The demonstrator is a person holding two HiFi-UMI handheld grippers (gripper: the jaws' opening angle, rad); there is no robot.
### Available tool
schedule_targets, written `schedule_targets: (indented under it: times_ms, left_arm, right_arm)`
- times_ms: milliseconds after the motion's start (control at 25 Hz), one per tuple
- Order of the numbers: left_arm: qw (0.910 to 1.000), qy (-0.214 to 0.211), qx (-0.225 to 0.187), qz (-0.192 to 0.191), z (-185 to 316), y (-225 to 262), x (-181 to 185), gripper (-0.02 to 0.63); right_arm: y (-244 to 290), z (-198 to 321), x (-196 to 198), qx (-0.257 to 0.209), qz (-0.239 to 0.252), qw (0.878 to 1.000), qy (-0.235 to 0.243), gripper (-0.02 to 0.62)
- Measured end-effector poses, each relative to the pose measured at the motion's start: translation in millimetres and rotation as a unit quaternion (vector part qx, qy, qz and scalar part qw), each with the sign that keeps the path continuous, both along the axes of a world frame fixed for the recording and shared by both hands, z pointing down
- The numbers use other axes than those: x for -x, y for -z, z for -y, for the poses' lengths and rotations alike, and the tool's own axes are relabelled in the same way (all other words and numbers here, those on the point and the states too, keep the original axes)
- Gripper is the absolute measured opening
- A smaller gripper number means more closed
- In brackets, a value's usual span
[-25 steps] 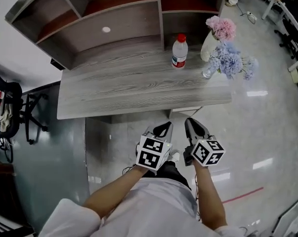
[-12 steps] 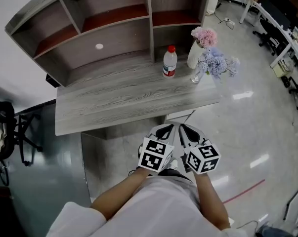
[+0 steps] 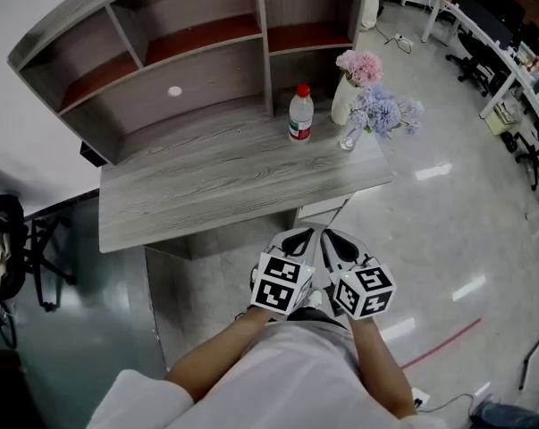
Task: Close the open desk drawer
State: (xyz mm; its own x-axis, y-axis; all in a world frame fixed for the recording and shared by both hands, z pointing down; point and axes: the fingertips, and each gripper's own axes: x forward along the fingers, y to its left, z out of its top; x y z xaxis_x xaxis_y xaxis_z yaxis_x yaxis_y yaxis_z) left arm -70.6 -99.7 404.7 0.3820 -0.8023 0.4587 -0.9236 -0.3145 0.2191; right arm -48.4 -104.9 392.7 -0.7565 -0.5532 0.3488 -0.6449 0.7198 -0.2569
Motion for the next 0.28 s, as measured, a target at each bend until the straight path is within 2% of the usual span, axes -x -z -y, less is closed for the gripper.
schedule_targets:
  times_ms: [280]
  left_arm:
    - [1.0000, -0.004, 0.007, 0.002, -4.8, -3.2, 0.6, 0.005]
  right_arm:
    - [-0.3, -1.7, 1.5, 0.001, 0.008, 1.000, -0.003, 0.002]
